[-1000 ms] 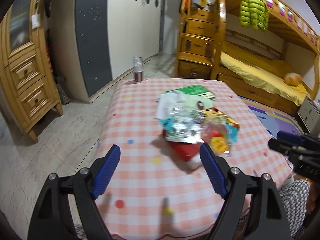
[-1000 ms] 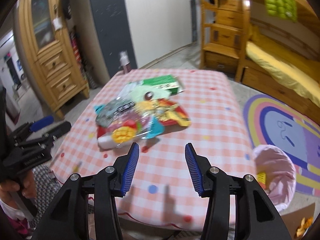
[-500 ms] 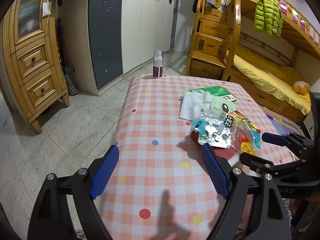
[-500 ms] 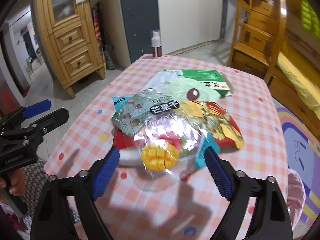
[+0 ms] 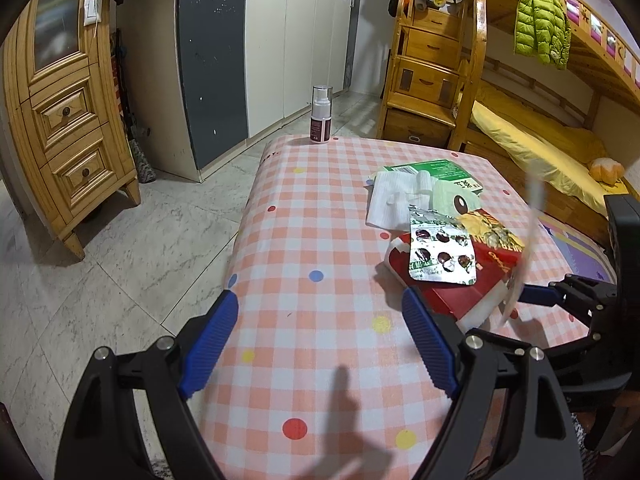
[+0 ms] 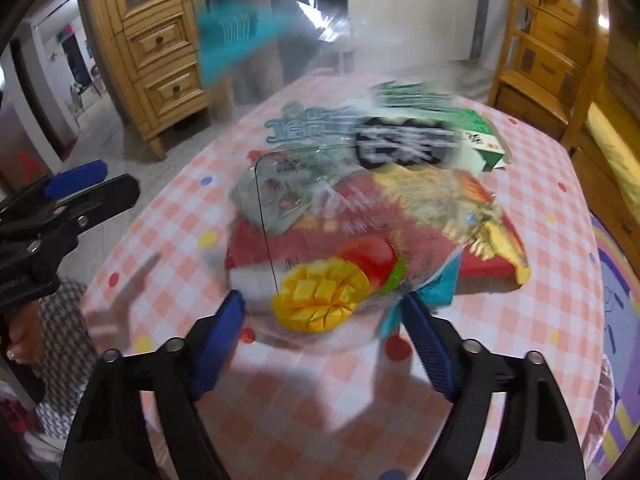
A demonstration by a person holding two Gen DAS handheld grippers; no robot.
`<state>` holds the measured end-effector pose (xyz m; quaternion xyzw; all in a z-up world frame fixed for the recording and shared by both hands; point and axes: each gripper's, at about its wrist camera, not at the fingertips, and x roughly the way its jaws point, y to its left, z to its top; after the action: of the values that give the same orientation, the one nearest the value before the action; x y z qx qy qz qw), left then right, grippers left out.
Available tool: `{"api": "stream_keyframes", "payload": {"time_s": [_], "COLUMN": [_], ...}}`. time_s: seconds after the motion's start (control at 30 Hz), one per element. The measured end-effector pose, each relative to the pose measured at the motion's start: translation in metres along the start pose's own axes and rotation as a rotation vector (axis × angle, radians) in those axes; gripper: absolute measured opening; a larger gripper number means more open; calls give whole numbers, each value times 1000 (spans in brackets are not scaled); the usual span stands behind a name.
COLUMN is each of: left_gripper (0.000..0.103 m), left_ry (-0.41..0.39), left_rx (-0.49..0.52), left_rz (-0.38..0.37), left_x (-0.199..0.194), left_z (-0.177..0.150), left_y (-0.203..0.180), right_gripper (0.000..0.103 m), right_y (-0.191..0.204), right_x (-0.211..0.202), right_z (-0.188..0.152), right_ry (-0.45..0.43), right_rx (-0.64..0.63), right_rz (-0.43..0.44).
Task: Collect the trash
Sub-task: 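Grasp the clear dried-mango bag with the right tool and lift it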
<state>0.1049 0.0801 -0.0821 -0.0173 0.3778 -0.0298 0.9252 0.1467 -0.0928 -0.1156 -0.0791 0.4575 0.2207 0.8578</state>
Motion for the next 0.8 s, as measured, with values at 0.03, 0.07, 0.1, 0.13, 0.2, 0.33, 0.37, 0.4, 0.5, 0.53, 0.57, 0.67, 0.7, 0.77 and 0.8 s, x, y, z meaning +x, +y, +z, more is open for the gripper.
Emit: {"api": "stream_keyframes", "payload": {"time_s": [0.03, 0.07, 0.1, 0.13, 0.2, 0.33, 0.37, 0.4, 0.5, 0.53, 0.57, 0.67, 0.7, 0.77, 0.8], "left_gripper": [82, 82, 82, 82, 82, 82, 82, 82, 82, 82, 82, 82, 82, 82, 82], "left_ry": [0, -1, -2, -3, -7, -11, -11, -10, -5, -4, -5, -7, -8, -9, -10], "left_rx": [0, 0, 1, 2, 6, 20, 23, 28, 42, 46, 51, 61, 63, 67, 70], "left_rz": [0, 1, 0, 1, 1, -4, -6, -9, -22, -25, -31, -41, -44, -46, -46], "left_x": [-1, -1, -2, -2, -4, -8, -9, -9, -9, -10, -11, -13, -13, -14, -15], "left_z": [0, 0, 0, 0, -1, -3, -3, -4, -5, -6, -6, -7, -7, -7, -7], "left_y": [0, 0, 0, 0, -1, -7, -9, -12, -20, -22, -25, -32, -34, -36, -37], "right_gripper": [57, 54, 48, 45, 38, 31, 28, 26, 9, 7, 6, 3, 3, 2, 4], "right_y": [3, 5, 6, 6, 6, 8, 7, 5, 0, -3, -6, -23, -27, -31, -31], "right_x": [-2, -3, -5, -7, -15, -39, -47, -53, -69, -75, -79, -92, -96, -101, -102], "right_z": [-1, -1, -3, -4, -6, -15, -20, -23, -35, -40, -42, -46, -49, -49, -50], "right_ry": [-2, 0, -2, -4, -19, -56, -65, -71, -75, -80, -81, -93, -102, -116, -115], "right_rx": [-12, -23, -30, -27, -15, -5, 3, 9, 34, 47, 55, 81, 96, 105, 99], "right_rz": [-19, -36, -47, -46, -45, -82, -92, -99, -126, -137, -145, -169, -166, -165, -156]}}
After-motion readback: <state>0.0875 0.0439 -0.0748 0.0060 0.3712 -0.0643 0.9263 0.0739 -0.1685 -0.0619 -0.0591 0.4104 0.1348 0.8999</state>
